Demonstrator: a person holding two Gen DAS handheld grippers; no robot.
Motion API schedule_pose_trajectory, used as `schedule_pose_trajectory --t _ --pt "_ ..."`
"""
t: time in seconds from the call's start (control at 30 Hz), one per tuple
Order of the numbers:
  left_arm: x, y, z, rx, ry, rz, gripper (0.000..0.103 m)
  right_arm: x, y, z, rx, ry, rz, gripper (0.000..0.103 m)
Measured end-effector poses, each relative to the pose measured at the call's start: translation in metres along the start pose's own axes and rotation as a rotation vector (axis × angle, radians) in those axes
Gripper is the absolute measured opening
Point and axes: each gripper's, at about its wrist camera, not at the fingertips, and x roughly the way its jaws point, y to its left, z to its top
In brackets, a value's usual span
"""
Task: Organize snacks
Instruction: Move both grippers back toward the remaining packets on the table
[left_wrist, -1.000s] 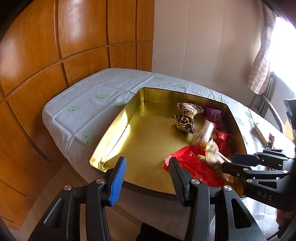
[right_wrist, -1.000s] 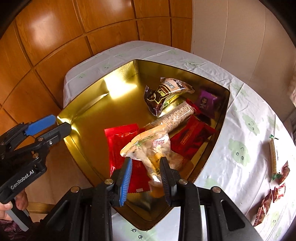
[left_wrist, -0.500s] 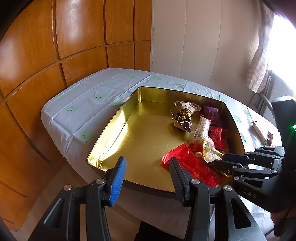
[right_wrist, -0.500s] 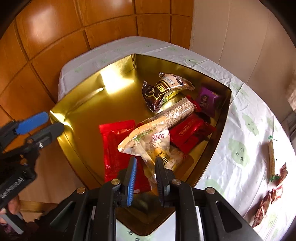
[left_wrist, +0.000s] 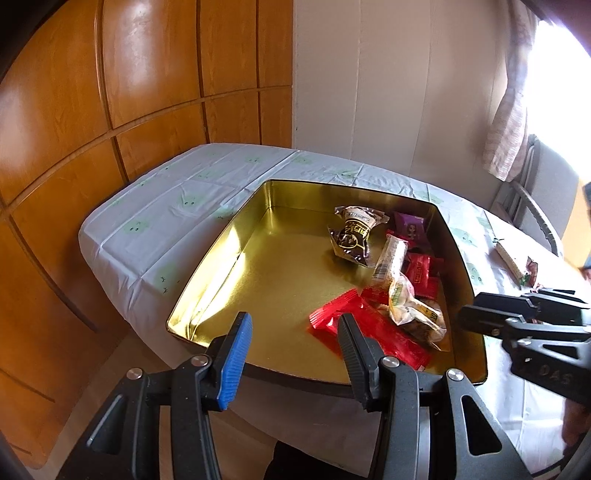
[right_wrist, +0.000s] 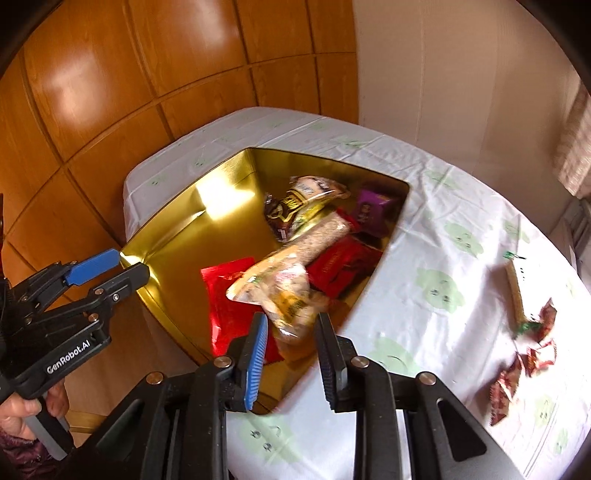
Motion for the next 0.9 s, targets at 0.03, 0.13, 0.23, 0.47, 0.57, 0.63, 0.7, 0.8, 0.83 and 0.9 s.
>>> schedule_pose_trajectory --t 0.03,0.13,0.23,0.47,0.57,0.63,0.7,0.8,0.83,0.9 --pt "-0.001 -0.001 0.0 0.003 -0.002 -0.002 0.049 -0.004 -0.005 -0.002 0.007 -0.009 -0.005 0.027" --pt "-0.003 -0.007 0.002 0.021 -0.01 -0.007 0.049 -0.016 -0.022 -0.007 0.051 -0.045 -0.01 0.027" --pt "-0.005 -0.013 0.003 0.037 -0.013 -0.012 0.049 -0.026 -0.04 -0.014 0.07 -0.054 -0.039 0.027" --pt "-0.009 -0.028 0.003 0.079 -0.021 -0.024 0.049 -0.046 -0.088 -0.034 0.106 -0.043 -0.143 0.027" --pt "-0.01 -0.035 0.003 0.101 -0.025 -0.027 0.049 -0.056 -0.112 -0.044 0.123 -0.029 -0.196 0.027" --pt "-0.012 -0.039 0.004 0.117 -0.027 -0.033 0.049 -0.063 -0.129 -0.05 0.138 -0.022 -0.235 0.027" --pt "-0.012 -0.043 0.004 0.128 -0.028 -0.037 0.049 -0.072 -0.148 -0.058 0.16 -0.016 -0.273 0.027" --pt "-0.013 -0.052 0.005 0.15 -0.028 -0.045 0.049 -0.084 -0.176 -0.069 0.185 -0.005 -0.338 0.027" --pt "-0.013 -0.055 0.005 0.155 -0.028 -0.046 0.049 -0.088 -0.187 -0.073 0.196 -0.003 -0.354 0.027" --pt "-0.014 -0.06 0.006 0.174 -0.027 -0.05 0.049 -0.094 -0.209 -0.082 0.225 0.001 -0.391 0.028"
